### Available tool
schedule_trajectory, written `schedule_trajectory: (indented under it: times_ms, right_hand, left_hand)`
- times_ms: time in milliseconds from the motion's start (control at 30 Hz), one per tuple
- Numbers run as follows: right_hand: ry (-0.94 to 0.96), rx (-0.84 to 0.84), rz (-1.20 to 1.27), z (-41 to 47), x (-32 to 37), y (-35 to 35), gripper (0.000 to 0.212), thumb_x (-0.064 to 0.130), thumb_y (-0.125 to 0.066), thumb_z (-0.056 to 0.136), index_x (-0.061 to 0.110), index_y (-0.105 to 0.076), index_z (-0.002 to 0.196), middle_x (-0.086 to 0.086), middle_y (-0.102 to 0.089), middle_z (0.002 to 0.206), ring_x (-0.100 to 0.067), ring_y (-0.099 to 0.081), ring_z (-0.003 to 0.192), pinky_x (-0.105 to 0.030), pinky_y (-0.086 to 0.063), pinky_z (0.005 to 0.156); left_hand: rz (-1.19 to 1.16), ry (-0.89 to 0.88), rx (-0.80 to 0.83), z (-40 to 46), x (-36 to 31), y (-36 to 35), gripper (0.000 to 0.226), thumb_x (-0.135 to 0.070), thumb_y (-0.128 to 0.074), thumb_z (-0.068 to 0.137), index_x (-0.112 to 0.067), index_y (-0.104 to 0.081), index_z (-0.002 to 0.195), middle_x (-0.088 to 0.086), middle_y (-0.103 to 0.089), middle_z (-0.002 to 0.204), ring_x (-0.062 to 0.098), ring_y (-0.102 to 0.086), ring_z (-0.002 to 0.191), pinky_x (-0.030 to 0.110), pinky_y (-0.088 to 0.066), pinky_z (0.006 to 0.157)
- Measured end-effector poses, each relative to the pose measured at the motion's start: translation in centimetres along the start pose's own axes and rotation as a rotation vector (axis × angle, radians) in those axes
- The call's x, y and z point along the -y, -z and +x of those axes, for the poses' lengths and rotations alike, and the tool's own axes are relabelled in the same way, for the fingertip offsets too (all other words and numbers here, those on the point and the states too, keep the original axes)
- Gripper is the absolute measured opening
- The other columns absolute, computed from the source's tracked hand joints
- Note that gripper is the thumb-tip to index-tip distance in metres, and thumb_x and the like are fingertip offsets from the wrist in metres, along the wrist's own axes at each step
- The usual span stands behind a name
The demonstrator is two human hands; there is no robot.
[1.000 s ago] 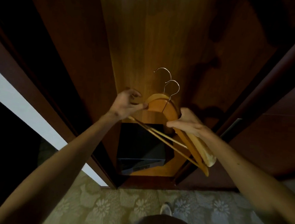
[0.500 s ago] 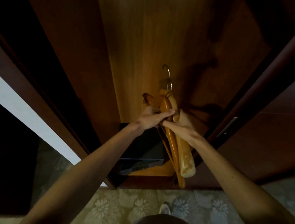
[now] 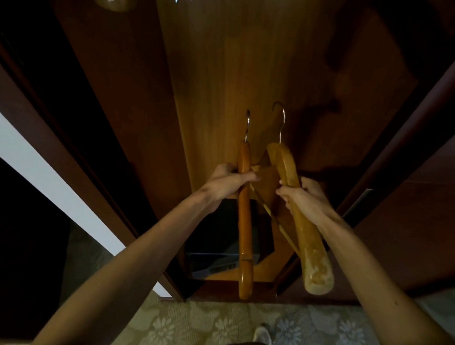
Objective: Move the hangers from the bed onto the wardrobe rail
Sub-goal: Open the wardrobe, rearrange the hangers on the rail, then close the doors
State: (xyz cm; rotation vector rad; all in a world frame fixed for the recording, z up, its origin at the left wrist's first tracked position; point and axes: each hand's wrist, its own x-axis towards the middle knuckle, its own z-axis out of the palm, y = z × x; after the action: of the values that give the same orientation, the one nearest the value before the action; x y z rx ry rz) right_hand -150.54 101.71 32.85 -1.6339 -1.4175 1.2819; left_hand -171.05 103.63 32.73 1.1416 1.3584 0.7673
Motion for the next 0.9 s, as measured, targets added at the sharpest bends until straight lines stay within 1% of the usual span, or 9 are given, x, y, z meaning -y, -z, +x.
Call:
schedule_trajectory:
  times_ms: [67,233,400,533,667,733,767,833,900]
  right_hand:
    - [0.033,0.000,-0.039,0.0,1.5,0.4,0.010,0.030,-0.071,0.082,0.021,-0.067,0.084,-0.001,-0.064,0.074,-0.020,-0.060,0.072,-0.037,-0.047,0.072]
    - [0.113,-0.054,-0.060,-0.6,5.8,1.3,0.014,0.025,-0.069,0.084,0.013,-0.070,0.091,-0.002,-0.064,0.080,-0.019,-0.062,0.076,-0.033,-0.044,0.070]
    - [0.200,-0.143,-0.012,-0.8,10.0,2.2,0.009,0.025,-0.068,0.089,0.021,-0.067,0.096,-0.001,-0.066,0.091,-0.017,-0.063,0.086,-0.030,-0.044,0.068]
    - [0.262,-0.205,0.021,-0.6,13.7,3.1,0.022,0.030,-0.067,0.088,0.022,-0.067,0.109,-0.001,-0.067,0.100,-0.018,-0.064,0.093,-0.029,-0.046,0.069]
    - [0.346,-0.238,0.058,-0.4,17.8,3.9,0.048,0.039,-0.066,0.083,0.016,-0.064,0.125,-0.005,-0.069,0.109,-0.024,-0.067,0.099,-0.035,-0.053,0.078]
    - [0.392,-0.251,0.065,-0.5,19.7,4.2,0.050,0.041,-0.064,0.084,0.015,-0.063,0.127,-0.006,-0.069,0.111,-0.024,-0.067,0.100,-0.039,-0.056,0.085]
    - [0.415,-0.259,0.068,-0.5,20.6,4.3,0.050,0.042,-0.064,0.084,0.016,-0.063,0.126,-0.006,-0.069,0.110,-0.023,-0.067,0.099,-0.040,-0.056,0.087]
    - [0.453,-0.276,0.069,-0.4,22.4,4.5,0.045,0.044,-0.064,0.083,0.018,-0.064,0.119,-0.004,-0.070,0.106,-0.021,-0.067,0.096,-0.041,-0.056,0.086]
    - [0.473,-0.286,0.077,-0.2,24.3,4.5,0.042,0.046,-0.064,0.080,0.020,-0.066,0.113,-0.002,-0.071,0.101,-0.020,-0.068,0.093,-0.042,-0.057,0.087]
  left_hand:
    - [0.015,-0.026,-0.017,-0.2,-1.3,0.3,0.039,-0.039,-0.077,0.083,-0.017,-0.068,0.114,0.000,-0.065,0.108,0.015,-0.059,0.103,0.030,-0.049,0.079]
    - [0.046,-0.113,-0.065,-0.9,-5.8,1.4,0.043,-0.039,-0.075,0.085,-0.013,-0.067,0.118,-0.001,-0.068,0.101,0.012,-0.061,0.097,0.025,-0.046,0.071]
    - [0.008,-0.200,-0.149,-1.7,-11.1,2.6,0.033,-0.038,-0.078,0.082,-0.016,-0.067,0.105,-0.010,-0.064,0.072,0.011,-0.063,0.085,0.028,-0.048,0.076]
    - [0.003,-0.281,-0.211,-2.6,-16.3,2.7,0.024,-0.033,-0.078,0.083,-0.023,-0.061,0.096,-0.005,-0.068,0.084,0.011,-0.065,0.083,0.028,-0.054,0.072]
    - [0.016,-0.363,-0.277,-3.8,-21.2,2.6,0.045,-0.038,-0.083,0.075,-0.016,-0.062,0.109,0.008,-0.074,0.102,0.022,-0.070,0.096,0.042,-0.058,0.091]
    - [0.009,-0.398,-0.307,-4.1,-23.2,2.7,0.039,-0.035,-0.082,0.076,-0.013,-0.062,0.101,0.015,-0.075,0.103,0.029,-0.071,0.098,0.047,-0.057,0.094]
    - [-0.010,-0.415,-0.324,-4.2,-24.2,2.8,0.030,-0.031,-0.080,0.079,-0.015,-0.059,0.092,0.016,-0.074,0.099,0.030,-0.071,0.096,0.044,-0.058,0.092]
    - [-0.038,-0.436,-0.364,-4.1,-26.1,3.1,0.028,-0.029,-0.079,0.081,-0.016,-0.056,0.089,0.009,-0.066,0.081,0.024,-0.067,0.077,0.030,-0.056,0.069]
    - [-0.036,-0.441,-0.381,-3.7,-28.0,3.7,0.046,-0.036,-0.079,0.077,-0.010,-0.062,0.112,0.001,-0.059,0.073,0.014,-0.056,0.062,0.020,-0.044,0.048]
